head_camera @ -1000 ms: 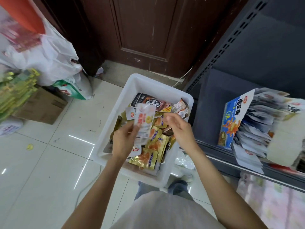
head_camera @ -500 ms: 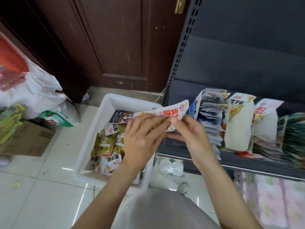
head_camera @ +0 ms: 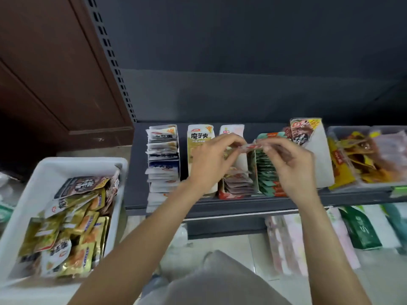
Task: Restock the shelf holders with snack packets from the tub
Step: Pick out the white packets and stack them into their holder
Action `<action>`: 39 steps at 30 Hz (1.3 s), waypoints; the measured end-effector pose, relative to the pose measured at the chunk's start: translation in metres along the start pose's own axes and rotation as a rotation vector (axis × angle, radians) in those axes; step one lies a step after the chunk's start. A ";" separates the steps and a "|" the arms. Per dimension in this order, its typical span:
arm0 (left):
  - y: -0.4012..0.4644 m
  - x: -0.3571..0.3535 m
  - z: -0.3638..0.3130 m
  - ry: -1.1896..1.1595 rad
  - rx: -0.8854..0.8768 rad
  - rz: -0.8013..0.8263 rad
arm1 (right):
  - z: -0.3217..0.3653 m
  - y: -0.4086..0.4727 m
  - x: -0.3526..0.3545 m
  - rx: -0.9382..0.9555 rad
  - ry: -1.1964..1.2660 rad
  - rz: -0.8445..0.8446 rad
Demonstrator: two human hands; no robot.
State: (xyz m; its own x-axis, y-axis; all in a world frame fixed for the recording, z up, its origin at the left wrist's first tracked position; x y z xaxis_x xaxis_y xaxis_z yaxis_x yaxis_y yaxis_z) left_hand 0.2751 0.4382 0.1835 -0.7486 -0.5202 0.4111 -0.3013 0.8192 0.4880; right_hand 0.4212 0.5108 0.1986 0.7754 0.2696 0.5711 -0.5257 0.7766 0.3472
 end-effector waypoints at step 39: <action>-0.341 0.271 0.243 0.491 1.093 -0.078 | 0.107 -0.107 -0.433 0.355 -0.653 0.816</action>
State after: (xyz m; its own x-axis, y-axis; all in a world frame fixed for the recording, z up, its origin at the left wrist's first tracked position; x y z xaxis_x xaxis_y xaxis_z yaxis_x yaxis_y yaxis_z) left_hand 0.0313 0.0766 -0.0587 -0.4722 -0.4194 0.7753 -0.8557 0.4293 -0.2890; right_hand 0.1047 0.2505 -0.0063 -0.1297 0.1928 0.9726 -0.9471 0.2662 -0.1791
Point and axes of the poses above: each hand's wrist, its own y-axis towards the middle knuckle, its own x-axis out of the back of the hand, z = x × y, the point moved 7 cm from there along y, towards the middle knuckle, and after that the axes turned 8 degrees about -y, right-handed, at the moved point
